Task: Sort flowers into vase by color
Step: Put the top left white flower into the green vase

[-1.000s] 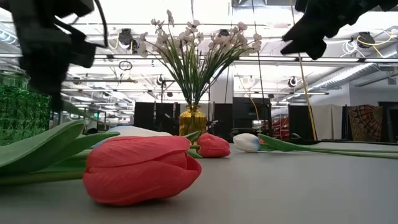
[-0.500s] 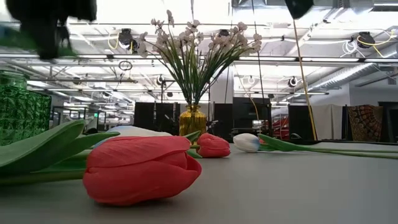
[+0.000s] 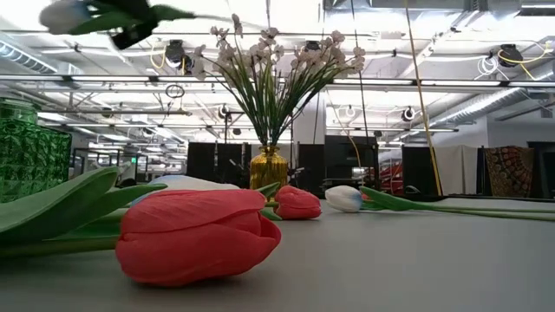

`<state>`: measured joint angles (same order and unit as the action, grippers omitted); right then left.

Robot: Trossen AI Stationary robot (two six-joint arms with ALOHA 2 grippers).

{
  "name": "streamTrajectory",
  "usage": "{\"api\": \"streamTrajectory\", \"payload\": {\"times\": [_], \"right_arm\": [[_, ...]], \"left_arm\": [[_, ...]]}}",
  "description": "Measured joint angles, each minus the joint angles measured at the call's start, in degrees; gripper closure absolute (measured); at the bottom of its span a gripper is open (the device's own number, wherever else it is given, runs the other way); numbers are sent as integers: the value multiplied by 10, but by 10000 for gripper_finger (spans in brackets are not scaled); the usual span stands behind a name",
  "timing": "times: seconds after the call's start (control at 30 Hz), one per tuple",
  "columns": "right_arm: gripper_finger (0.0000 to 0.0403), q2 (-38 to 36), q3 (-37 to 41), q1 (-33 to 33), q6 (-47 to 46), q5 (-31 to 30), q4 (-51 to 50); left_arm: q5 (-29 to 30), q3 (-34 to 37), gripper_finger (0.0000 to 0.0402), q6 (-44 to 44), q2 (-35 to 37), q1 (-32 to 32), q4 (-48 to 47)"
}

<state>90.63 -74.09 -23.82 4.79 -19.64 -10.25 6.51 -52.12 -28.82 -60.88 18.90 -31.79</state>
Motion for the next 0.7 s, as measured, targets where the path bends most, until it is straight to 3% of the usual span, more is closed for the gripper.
{"api": "streamTrajectory", "payload": {"times": [0.1,0.3,0.5,0.7], "right_arm": [[204,56,-45,1,13,-16,-19],[194,134,-105,-2,73,-108,-34],[186,159,-111,2,69,-119,-37],[199,163,-111,15,38,-109,-53]], "left_arm": [[-10,0,379,27,-22,0,39],[-12,0,378,42,-71,0,58],[-65,0,378,42,-98,0,73],[-67,0,377,42,-100,0,76]]}}
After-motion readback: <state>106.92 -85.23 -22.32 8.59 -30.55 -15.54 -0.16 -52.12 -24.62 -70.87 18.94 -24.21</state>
